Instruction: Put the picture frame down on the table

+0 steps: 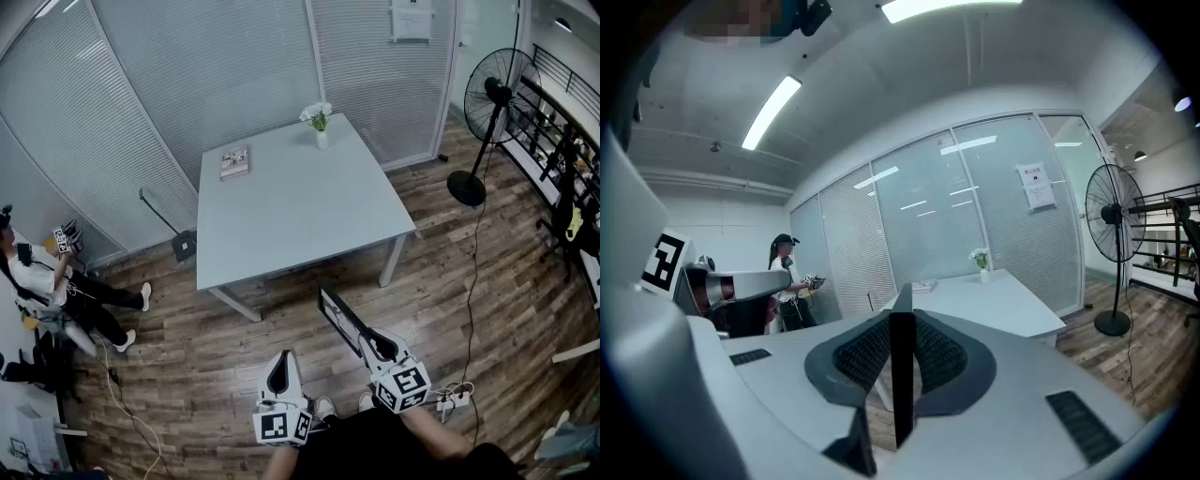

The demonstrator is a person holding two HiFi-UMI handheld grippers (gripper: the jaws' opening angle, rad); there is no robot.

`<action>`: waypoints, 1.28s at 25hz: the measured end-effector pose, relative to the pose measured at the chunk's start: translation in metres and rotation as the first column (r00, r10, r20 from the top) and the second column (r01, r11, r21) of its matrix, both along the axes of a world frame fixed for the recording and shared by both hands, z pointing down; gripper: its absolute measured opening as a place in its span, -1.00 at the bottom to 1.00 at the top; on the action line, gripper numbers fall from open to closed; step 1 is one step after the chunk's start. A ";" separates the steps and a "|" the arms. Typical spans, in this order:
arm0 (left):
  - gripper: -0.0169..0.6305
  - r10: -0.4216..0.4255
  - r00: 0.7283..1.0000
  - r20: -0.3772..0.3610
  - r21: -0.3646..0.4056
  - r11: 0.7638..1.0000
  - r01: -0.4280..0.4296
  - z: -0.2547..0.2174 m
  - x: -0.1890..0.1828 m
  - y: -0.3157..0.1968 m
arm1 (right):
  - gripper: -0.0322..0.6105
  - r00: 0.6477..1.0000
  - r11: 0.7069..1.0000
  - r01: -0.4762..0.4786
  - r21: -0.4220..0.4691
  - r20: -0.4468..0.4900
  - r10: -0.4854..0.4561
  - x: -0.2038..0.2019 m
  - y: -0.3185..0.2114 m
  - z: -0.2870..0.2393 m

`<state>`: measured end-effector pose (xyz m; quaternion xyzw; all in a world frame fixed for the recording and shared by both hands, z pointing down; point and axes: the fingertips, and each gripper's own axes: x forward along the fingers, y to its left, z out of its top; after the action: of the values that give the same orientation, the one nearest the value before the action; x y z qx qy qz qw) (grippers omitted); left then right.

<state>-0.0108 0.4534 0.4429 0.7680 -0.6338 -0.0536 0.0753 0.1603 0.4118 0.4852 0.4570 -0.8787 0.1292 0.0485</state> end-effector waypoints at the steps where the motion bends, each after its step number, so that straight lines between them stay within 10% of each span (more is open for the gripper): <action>1: -0.89 0.001 1.000 -0.001 0.001 1.000 -0.001 0.000 0.001 0.002 | -0.68 1.000 1.000 0.003 0.000 0.002 -0.003 0.000 0.002 0.000; 32: -0.89 0.045 0.999 -0.013 0.028 0.999 -0.045 0.000 -0.058 0.001 | -0.68 0.999 0.999 -0.046 0.021 -0.022 0.046 -0.060 0.005 -0.006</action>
<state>-0.0684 0.4541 0.4433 0.7826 -0.6150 -0.0657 0.0702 0.1003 0.4167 0.4797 0.4789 -0.8687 0.1163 0.0506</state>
